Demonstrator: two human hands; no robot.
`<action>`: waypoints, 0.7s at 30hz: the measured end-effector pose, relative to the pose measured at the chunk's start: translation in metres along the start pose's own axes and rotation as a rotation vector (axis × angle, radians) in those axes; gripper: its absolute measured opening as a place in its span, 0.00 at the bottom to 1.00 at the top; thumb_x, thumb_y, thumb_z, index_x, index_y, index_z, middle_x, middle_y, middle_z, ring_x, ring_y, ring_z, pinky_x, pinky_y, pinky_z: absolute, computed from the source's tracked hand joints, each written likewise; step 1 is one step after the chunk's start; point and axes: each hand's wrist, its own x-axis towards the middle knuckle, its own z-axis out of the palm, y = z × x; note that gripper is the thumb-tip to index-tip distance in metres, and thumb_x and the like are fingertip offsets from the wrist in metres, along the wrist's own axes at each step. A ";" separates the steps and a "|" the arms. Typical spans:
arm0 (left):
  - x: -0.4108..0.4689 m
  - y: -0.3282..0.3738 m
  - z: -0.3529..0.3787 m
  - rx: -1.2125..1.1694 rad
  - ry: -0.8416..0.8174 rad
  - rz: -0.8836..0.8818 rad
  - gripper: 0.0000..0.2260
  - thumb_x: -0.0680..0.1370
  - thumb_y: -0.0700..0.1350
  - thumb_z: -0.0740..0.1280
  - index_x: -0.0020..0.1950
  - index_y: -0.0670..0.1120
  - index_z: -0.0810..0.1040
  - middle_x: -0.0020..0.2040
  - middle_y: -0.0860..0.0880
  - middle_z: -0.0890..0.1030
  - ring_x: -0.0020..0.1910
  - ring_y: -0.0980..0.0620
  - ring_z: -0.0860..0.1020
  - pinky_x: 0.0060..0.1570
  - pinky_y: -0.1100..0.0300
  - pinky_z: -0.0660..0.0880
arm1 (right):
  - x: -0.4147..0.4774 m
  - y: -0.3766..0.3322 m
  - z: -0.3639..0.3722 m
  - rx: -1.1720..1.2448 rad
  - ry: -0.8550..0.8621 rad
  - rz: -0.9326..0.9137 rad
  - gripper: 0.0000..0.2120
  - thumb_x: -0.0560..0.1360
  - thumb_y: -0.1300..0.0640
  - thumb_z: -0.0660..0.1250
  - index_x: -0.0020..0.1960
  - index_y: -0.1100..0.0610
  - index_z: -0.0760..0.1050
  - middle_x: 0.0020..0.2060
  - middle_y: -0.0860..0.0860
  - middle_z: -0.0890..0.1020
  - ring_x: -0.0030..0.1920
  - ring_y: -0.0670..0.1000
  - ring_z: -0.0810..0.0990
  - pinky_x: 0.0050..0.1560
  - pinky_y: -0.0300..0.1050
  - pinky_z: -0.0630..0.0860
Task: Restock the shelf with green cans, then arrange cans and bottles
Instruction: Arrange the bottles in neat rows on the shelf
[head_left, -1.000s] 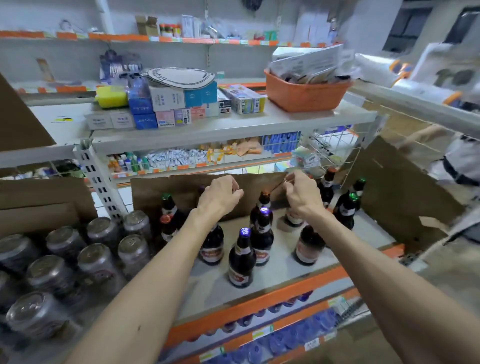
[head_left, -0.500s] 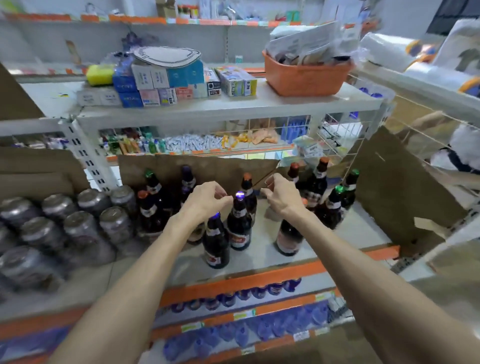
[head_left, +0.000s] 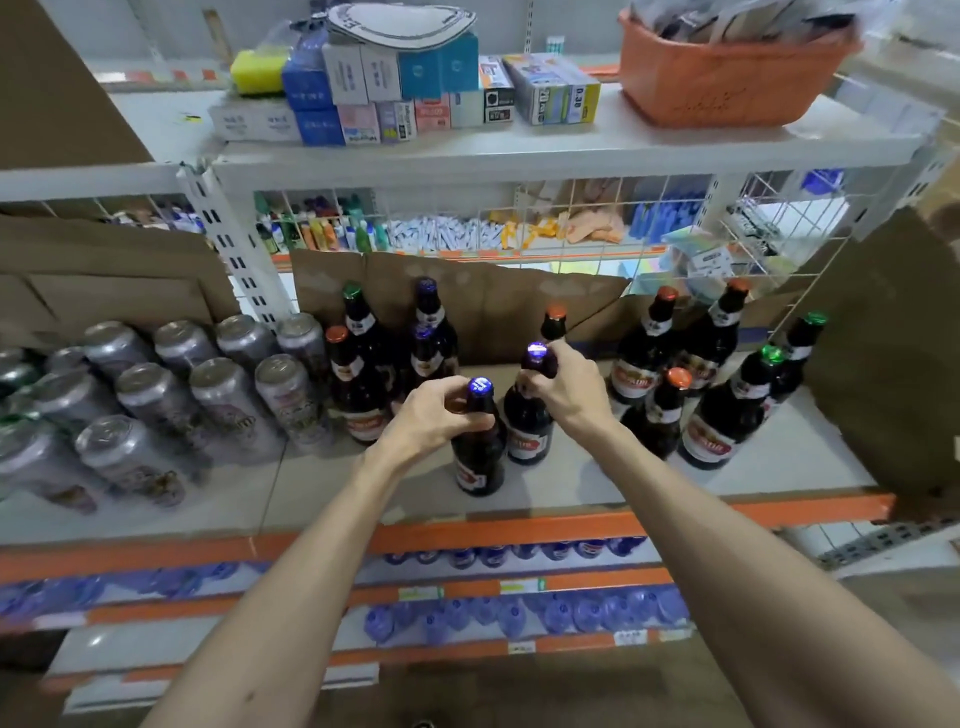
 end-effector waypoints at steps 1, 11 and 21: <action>0.000 -0.001 0.000 -0.004 0.005 0.003 0.10 0.69 0.45 0.78 0.46 0.55 0.82 0.41 0.59 0.83 0.44 0.61 0.81 0.49 0.62 0.75 | 0.000 0.001 0.001 -0.009 0.007 -0.015 0.13 0.75 0.51 0.69 0.58 0.53 0.74 0.51 0.56 0.83 0.53 0.60 0.79 0.46 0.48 0.71; -0.029 0.007 -0.033 -0.078 0.116 0.006 0.04 0.71 0.40 0.76 0.43 0.47 0.83 0.40 0.48 0.86 0.40 0.56 0.82 0.48 0.58 0.78 | -0.010 -0.036 -0.001 -0.178 -0.013 -0.112 0.06 0.75 0.56 0.64 0.43 0.58 0.70 0.39 0.55 0.79 0.40 0.60 0.75 0.41 0.51 0.74; -0.096 -0.008 -0.097 0.095 0.435 -0.126 0.07 0.72 0.46 0.76 0.36 0.47 0.81 0.28 0.58 0.80 0.30 0.68 0.75 0.30 0.72 0.69 | -0.035 -0.093 0.034 -0.134 -0.110 -0.208 0.11 0.74 0.51 0.66 0.43 0.59 0.71 0.44 0.59 0.81 0.46 0.64 0.78 0.38 0.49 0.68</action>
